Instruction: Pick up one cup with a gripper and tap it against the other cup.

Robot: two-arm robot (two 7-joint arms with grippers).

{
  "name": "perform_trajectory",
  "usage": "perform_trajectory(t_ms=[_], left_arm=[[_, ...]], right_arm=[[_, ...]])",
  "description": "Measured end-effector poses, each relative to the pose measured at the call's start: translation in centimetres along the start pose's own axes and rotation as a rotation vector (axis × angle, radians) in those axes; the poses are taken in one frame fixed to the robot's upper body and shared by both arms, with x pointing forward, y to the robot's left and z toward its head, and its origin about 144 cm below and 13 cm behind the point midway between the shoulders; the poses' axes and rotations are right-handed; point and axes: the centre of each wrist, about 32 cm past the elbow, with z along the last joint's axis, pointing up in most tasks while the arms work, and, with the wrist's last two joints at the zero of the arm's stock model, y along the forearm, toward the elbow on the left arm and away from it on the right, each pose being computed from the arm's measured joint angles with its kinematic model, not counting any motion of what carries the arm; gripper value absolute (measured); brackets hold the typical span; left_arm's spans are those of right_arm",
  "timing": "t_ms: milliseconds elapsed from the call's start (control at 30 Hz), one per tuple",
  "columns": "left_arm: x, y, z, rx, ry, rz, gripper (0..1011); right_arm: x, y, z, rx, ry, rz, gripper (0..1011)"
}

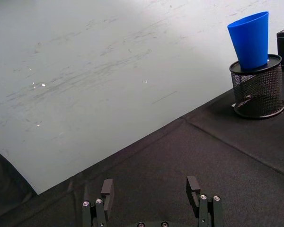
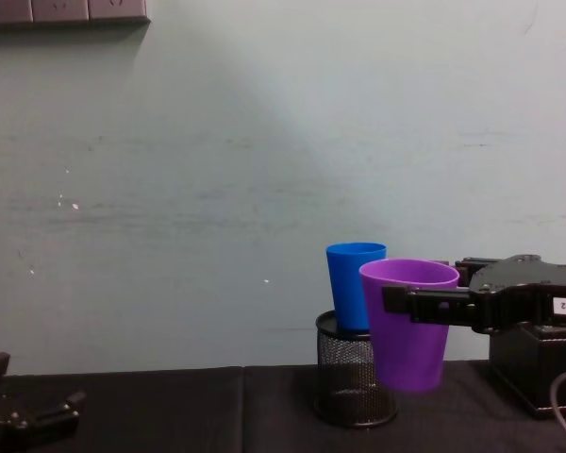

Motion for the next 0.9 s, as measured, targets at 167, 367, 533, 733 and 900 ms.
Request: perform_trajectory(t_ms=[167, 367, 533, 733, 900], left_arm=[[0.00, 0.00, 0.00, 0.000, 0.000, 0.000, 1000], [0.00, 0.00, 0.00, 0.000, 0.000, 0.000, 1000], [0.00, 0.00, 0.00, 0.000, 0.000, 0.000, 1000], [0.00, 0.00, 0.00, 0.000, 0.000, 0.000, 1000], [0.00, 0.00, 0.00, 0.000, 0.000, 0.000, 1000]], right_arm=[[0.00, 0.00, 0.00, 0.000, 0.000, 0.000, 718], [0.00, 0.00, 0.00, 0.000, 0.000, 0.000, 719], [0.00, 0.00, 0.00, 0.000, 0.000, 0.000, 718], [0.00, 0.00, 0.00, 0.000, 0.000, 0.000, 719], [0.00, 0.00, 0.00, 0.000, 0.000, 0.000, 718]])
